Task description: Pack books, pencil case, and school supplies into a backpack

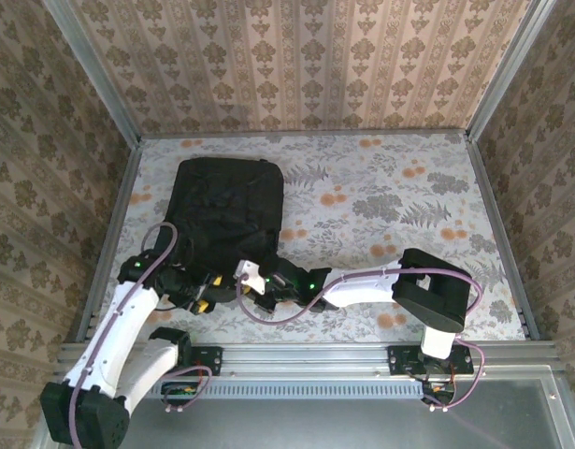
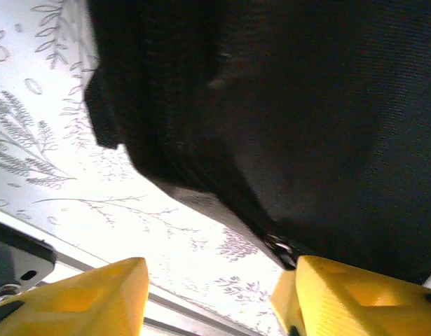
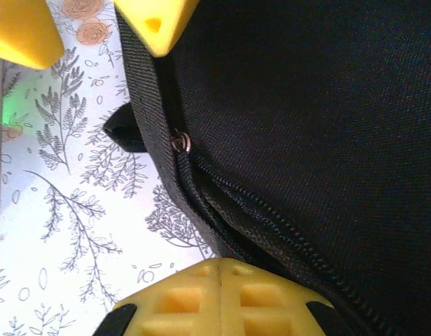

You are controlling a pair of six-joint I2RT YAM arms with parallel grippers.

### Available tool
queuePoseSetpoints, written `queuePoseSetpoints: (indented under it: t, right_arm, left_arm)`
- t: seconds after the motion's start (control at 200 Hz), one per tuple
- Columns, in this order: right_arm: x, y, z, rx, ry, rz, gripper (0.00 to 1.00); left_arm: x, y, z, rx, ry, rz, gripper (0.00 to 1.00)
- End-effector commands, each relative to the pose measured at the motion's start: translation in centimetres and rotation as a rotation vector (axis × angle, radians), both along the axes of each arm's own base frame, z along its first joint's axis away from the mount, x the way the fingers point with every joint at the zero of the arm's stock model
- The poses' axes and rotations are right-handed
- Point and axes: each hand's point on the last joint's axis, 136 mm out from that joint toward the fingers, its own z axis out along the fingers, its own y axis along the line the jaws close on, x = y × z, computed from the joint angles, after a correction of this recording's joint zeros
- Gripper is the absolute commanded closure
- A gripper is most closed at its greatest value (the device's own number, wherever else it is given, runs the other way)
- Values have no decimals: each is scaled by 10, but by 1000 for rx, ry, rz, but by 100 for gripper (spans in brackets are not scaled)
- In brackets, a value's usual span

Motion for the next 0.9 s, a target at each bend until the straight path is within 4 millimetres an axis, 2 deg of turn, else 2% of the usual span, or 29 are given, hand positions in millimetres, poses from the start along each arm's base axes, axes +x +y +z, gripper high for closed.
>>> queuePoseSetpoints:
  t: [0.0, 0.13, 0.28, 0.37, 0.5, 0.575, 0.735, 0.895]
  right_arm:
    - [10, -1, 22, 37, -94, -24, 100]
    - [6, -2, 21, 44, -80, -14, 100]
    - [2, -4, 17, 43, -60, -2, 100]
    - [2, -5, 17, 44, -62, -3, 100]
    - [0, -4, 19, 53, -68, 11, 100]
    - [-1, -5, 19, 53, -72, 17, 100]
    - [-4, -5, 17, 48, -66, 35, 100]
    - [-5, -6, 23, 57, -64, 41, 100]
  left_arm:
    - [-8, 9, -15, 46, 75, 41, 47]
    - [8, 8, -20, 38, 38, 54, 49]
    - [16, 9, -21, 56, 28, 43, 54]
    - [16, 13, -22, 68, 9, 45, 65]
    - [17, 16, -30, 50, -18, 64, 90]
    - [17, 16, -36, 34, -19, 73, 100]
    - [16, 12, -40, 10, -20, 56, 100]
    - [26, 13, -25, 60, -136, -41, 100]
